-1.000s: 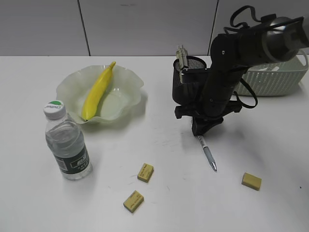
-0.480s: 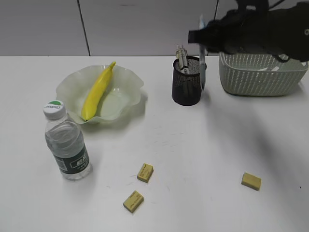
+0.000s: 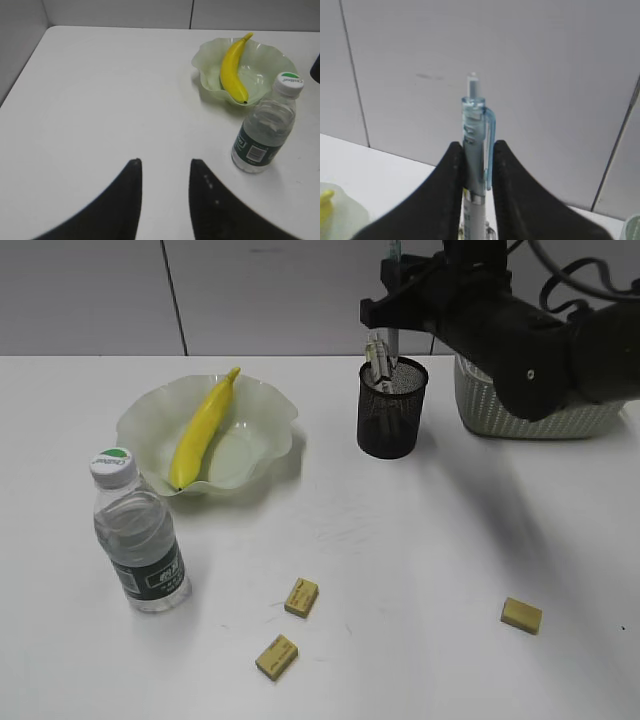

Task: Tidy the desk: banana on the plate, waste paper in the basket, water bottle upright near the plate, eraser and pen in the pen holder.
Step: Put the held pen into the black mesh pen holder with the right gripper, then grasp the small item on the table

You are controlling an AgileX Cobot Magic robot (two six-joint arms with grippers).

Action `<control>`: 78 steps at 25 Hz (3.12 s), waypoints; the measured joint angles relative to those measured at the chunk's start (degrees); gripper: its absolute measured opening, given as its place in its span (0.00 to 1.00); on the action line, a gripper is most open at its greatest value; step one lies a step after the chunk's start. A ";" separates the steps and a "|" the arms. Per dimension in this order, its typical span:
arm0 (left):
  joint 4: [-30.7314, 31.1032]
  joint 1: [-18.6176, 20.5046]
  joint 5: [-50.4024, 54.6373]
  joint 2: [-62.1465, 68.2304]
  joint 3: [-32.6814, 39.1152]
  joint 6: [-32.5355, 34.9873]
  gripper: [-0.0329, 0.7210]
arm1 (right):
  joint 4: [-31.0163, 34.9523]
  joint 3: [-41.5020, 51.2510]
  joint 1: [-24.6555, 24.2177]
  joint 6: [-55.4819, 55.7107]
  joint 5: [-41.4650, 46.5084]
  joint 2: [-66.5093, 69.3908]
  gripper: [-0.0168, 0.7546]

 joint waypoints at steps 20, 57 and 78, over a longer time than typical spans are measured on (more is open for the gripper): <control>0.23 0.00 0.00 0.00 0.00 -0.63 0.45 | 0.18 2.95 -0.24 -2.29 48.50 -25.55 0.64; -35.36 -0.78 -23.79 39.02 -14.67 41.39 0.36 | -6.35 33.12 -2.35 6.42 103.11 -110.63 0.37; -13.93 -44.90 -20.49 100.35 -34.77 13.65 0.61 | -5.57 33.17 -11.30 6.48 103.27 -113.12 0.37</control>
